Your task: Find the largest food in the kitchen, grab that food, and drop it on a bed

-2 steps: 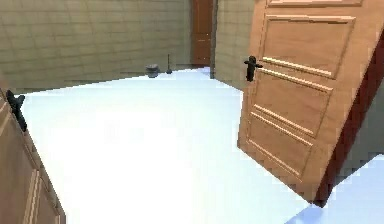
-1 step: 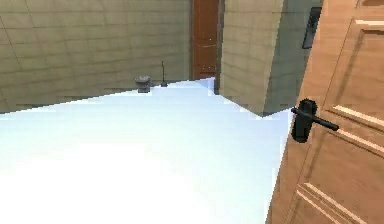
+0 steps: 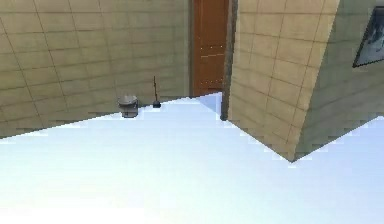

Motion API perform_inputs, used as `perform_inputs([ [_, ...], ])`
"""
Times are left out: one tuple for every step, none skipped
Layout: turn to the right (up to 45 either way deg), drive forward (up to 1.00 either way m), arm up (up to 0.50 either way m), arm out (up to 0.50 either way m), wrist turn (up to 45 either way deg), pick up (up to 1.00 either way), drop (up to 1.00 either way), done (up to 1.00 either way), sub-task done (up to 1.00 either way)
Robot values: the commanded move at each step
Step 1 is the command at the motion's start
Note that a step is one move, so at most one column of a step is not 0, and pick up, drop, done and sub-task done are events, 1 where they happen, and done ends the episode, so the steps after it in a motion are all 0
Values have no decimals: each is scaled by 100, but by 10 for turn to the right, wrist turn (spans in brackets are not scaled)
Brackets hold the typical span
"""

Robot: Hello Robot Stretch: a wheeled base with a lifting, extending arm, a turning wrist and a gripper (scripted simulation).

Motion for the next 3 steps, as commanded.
perform_inputs([
  [0,100,0,0,0,0,0,0,0],
  [0,100,0,0,0,0,0,0,0],
  [-60,0,0,0,0,0,0,0,0],
])
